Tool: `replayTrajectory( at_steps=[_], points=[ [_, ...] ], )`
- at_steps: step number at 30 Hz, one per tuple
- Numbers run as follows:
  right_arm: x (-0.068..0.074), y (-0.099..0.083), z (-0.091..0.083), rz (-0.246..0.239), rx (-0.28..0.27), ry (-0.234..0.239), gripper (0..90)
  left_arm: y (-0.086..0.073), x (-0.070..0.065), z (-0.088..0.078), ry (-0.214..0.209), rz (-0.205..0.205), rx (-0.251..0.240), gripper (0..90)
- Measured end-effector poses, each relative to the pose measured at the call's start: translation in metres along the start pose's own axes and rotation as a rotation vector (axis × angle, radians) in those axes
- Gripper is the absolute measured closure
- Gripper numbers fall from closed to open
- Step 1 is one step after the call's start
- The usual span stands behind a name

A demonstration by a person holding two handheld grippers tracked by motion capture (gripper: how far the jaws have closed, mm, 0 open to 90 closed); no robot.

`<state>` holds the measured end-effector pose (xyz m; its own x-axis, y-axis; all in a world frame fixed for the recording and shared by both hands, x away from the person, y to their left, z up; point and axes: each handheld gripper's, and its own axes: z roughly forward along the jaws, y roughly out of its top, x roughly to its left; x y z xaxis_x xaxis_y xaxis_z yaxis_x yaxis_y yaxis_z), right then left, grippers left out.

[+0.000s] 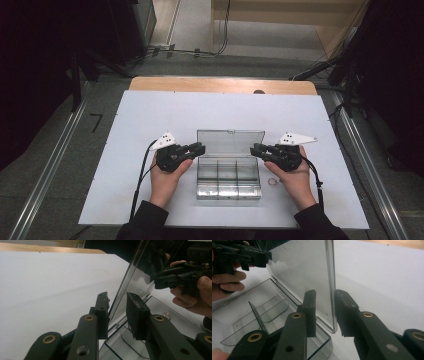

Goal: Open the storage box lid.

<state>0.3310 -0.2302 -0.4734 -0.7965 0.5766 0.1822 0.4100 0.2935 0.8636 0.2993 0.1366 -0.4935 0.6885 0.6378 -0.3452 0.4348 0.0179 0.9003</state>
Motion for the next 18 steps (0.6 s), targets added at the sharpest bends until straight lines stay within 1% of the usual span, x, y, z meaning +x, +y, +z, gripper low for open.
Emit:
replayTrajectory(
  at_steps=[7,10,13,15,18],
  points=[
    [0.001,-0.001,0.0,-0.013,-0.002,-0.023,72.7,-0.002,0.007,0.003,-0.027,-0.02,-0.015,73.1],
    [0.002,-0.001,0.001,-0.007,-0.003,-0.029,73.6,-0.004,0.008,0.006,-0.025,-0.023,-0.014,73.0],
    [0.0,-0.001,0.0,-0.009,0.0,-0.018,74.3,-0.005,0.01,0.007,-0.038,-0.034,-0.013,72.7],
    [0.0,-0.002,-0.001,-0.002,-0.002,-0.013,74.4,-0.005,0.01,0.008,-0.043,-0.042,-0.018,72.8],
    [0.0,-0.003,0.0,0.022,-0.003,-0.02,74.3,-0.005,0.012,0.008,-0.048,-0.056,-0.017,74.0]
  ],
)
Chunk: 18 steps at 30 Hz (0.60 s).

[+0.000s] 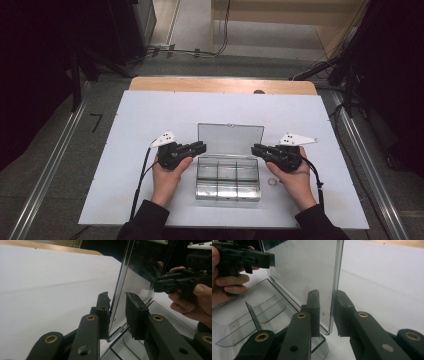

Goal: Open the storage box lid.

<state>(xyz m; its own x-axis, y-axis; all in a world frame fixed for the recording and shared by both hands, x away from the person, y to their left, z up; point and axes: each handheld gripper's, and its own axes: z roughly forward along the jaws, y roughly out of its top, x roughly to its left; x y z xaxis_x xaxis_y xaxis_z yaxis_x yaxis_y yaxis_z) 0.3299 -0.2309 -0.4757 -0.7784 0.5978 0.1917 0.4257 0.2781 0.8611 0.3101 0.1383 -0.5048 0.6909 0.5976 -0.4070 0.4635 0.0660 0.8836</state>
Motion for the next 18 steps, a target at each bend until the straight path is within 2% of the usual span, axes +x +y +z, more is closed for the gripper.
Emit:
replayTrajectory(
  at_steps=[8,13,18],
  points=[
    [-0.0007,0.0,-0.0015,0.015,0.009,0.012,74.8,-0.0003,-0.0005,0.0007,-0.008,-0.016,0.001,74.1],
    [-0.002,-0.0003,-0.0013,0.043,0.015,0.021,74.6,-0.0005,-0.0003,0.0006,-0.015,-0.029,0.007,75.6],
    [-0.004,-0.0011,0.0021,0.057,0.015,0.01,73.7,-0.0014,0.0007,0.0023,0.001,-0.047,0.012,77.4]
  ],
)
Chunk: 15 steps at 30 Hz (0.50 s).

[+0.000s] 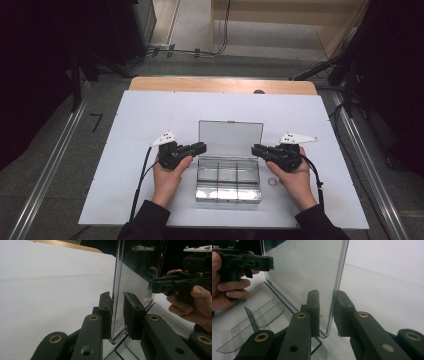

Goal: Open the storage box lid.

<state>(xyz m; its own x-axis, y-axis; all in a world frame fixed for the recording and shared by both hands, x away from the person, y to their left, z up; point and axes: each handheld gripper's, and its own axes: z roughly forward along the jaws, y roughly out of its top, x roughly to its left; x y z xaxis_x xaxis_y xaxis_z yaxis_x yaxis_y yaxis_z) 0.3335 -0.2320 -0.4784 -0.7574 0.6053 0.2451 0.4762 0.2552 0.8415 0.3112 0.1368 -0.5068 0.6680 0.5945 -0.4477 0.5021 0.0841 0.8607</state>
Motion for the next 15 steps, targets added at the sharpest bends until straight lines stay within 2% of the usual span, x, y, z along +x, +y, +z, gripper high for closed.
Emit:
replayTrajectory(
  at_steps=[7,11,15],
  points=[
    [0.0014,0.0001,0.0048,0.033,0.007,-0.03,69.3,-0.0007,0.0007,0.0011,0.009,-0.025,0.011,78.0],
    [-0.0003,0.0008,0.0067,0.067,0.012,-0.023,69.3,-0.0021,0.0032,0.0015,-0.004,-0.048,0.011,78.4],
    [-0.002,0.0011,0.0078,0.086,0.018,-0.016,68.5,-0.0027,0.0041,0.0029,0.002,-0.057,0.015,77.4]
  ],
)
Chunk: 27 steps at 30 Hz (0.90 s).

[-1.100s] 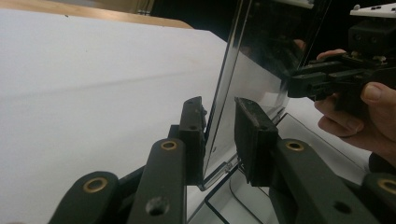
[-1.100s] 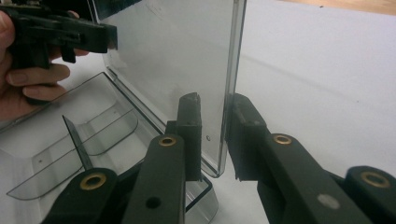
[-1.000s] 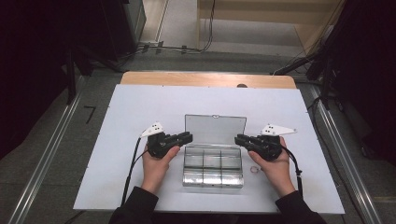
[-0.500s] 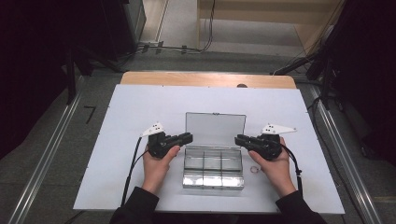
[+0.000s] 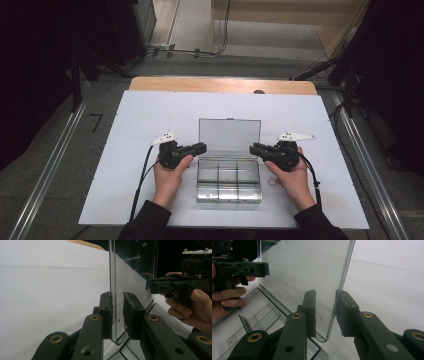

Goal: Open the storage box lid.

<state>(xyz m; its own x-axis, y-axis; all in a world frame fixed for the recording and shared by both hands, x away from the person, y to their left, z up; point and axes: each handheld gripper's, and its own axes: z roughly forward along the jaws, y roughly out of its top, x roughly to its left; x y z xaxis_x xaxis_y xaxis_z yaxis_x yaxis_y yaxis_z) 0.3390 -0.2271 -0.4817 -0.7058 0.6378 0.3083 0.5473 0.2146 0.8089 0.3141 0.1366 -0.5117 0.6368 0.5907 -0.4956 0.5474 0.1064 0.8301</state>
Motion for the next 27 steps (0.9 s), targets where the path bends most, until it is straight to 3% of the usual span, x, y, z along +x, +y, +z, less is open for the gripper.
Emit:
replayTrajectory(
  at_steps=[5,22,27],
  points=[
    [-0.0004,-0.0003,0.0024,0.007,0.007,-0.013,66.1,-0.0009,0.0012,0.0023,0.013,-0.011,0.01,74.6],
    [-0.0046,-0.0017,0.0082,0.113,0.064,-0.036,59.8,-0.0012,0.0003,0.0077,0.09,-0.019,0.068,63.7],
    [-0.0052,-0.0025,0.0091,0.117,0.08,-0.049,57.1,-0.001,-0.0004,0.0087,0.116,-0.02,0.084,59.3]
  ],
)
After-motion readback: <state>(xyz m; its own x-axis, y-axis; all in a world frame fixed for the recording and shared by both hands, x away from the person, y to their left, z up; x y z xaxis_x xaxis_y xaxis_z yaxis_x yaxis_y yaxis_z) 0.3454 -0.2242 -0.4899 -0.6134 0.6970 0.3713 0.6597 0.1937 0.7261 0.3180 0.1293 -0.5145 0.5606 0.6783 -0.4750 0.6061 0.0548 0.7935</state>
